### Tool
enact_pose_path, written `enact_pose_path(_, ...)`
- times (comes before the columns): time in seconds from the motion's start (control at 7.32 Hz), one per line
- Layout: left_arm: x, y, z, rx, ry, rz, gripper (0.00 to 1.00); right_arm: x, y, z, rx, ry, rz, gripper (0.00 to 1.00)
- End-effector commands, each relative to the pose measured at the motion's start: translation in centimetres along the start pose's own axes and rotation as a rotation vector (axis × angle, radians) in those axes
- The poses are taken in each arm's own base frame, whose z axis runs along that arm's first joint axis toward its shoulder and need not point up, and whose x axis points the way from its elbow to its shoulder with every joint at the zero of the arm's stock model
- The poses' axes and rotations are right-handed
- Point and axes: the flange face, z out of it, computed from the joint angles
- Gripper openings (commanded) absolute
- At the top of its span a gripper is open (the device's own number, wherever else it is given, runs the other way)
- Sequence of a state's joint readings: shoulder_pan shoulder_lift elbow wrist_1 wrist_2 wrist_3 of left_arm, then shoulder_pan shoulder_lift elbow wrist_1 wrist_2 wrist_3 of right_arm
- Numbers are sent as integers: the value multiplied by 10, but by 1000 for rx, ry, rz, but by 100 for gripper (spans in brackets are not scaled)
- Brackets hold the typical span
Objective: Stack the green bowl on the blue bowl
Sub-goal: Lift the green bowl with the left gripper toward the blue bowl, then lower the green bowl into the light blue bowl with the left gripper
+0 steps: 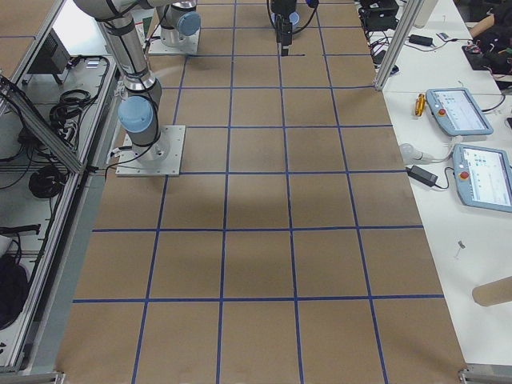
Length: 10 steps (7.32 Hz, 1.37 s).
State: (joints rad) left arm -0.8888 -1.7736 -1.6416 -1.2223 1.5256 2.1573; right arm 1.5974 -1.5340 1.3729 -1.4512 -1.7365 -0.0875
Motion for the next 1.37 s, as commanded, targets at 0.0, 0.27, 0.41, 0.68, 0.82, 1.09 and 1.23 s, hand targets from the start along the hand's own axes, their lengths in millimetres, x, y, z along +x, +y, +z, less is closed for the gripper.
enact_pose_path(0.0,-15,-80,-7,25,7,25,0,-1,0,0,0,0,-1,100)
enact_pose_path(0.27,-21,-159,-8,36,12,-1,0,0,0,0,0,0,1,100)
enact_pose_path(0.41,-23,-186,-6,41,17,-21,0,-1,0,0,0,0,-1,100)
enact_pose_path(0.68,-23,-228,-4,43,25,-106,0,0,0,0,0,0,1,100)
enact_pose_path(0.82,-23,-218,-2,41,30,-127,0,-1,0,0,0,0,-1,100)
enact_pose_path(1.09,-10,-191,5,39,67,-185,0,-1,0,0,0,0,-1,100)
enact_pose_path(1.23,-1,-188,10,35,75,-243,0,0,0,0,0,0,1,100)
